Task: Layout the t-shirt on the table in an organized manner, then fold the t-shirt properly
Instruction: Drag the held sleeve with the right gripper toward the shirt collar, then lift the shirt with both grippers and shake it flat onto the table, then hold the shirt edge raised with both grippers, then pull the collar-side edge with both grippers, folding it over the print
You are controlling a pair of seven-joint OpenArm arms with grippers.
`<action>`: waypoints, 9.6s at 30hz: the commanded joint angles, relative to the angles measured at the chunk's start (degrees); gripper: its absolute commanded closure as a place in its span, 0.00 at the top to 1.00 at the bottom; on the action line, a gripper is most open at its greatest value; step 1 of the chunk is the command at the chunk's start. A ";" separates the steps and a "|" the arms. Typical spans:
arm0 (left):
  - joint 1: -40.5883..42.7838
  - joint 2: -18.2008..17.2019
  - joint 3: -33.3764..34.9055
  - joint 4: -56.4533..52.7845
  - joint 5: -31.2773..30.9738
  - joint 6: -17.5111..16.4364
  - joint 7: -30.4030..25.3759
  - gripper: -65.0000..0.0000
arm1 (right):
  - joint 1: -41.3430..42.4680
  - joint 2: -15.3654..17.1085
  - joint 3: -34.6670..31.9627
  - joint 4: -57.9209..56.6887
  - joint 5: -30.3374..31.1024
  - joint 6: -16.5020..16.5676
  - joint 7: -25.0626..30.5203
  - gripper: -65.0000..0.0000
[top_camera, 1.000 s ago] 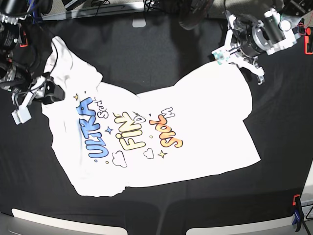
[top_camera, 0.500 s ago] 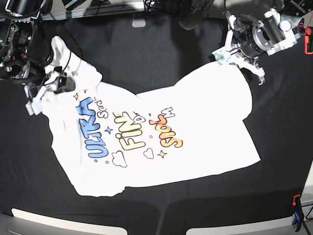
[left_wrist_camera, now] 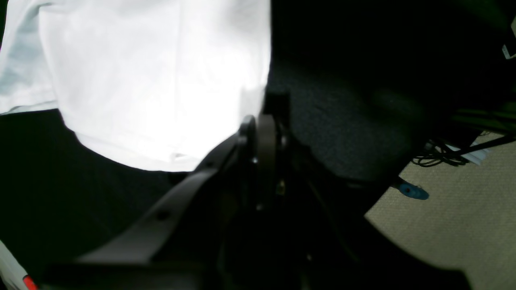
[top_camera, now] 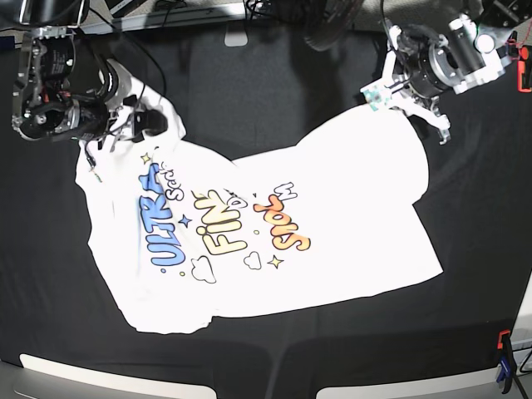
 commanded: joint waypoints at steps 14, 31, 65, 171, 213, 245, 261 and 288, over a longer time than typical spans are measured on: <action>-0.28 -0.61 -0.35 1.05 -0.04 0.28 -0.59 0.00 | -3.19 0.81 -1.92 4.81 26.03 0.38 -7.14 0.41; -0.28 -0.61 -0.35 1.05 -0.04 0.26 -0.79 0.00 | -22.75 0.81 -3.39 42.99 3.13 0.38 -7.14 0.41; -0.28 -0.61 -0.35 1.05 -0.02 0.26 -0.74 0.00 | -32.70 -3.63 -36.61 31.08 -87.73 -43.50 21.38 0.41; 26.49 -6.99 -0.37 1.36 29.53 16.74 19.82 0.00 | -67.03 26.67 -31.28 45.16 -90.38 -47.04 13.94 0.00; 26.49 -6.97 -0.35 1.36 29.51 16.76 18.78 0.00 | -45.97 21.75 -31.28 19.82 -91.49 -40.35 31.10 0.53; 26.49 -6.97 -0.35 1.36 29.51 16.76 18.78 0.00 | -47.43 21.77 -31.28 26.43 -94.71 -44.65 32.89 0.00; 26.34 -6.99 -0.37 1.38 35.85 18.45 20.31 0.00 | -44.78 21.75 -31.28 31.91 -94.66 -46.62 29.77 0.00; 11.47 -6.99 -0.37 1.22 33.20 23.41 6.19 0.00 | -22.25 21.40 -31.21 31.71 -82.51 -46.42 28.41 0.00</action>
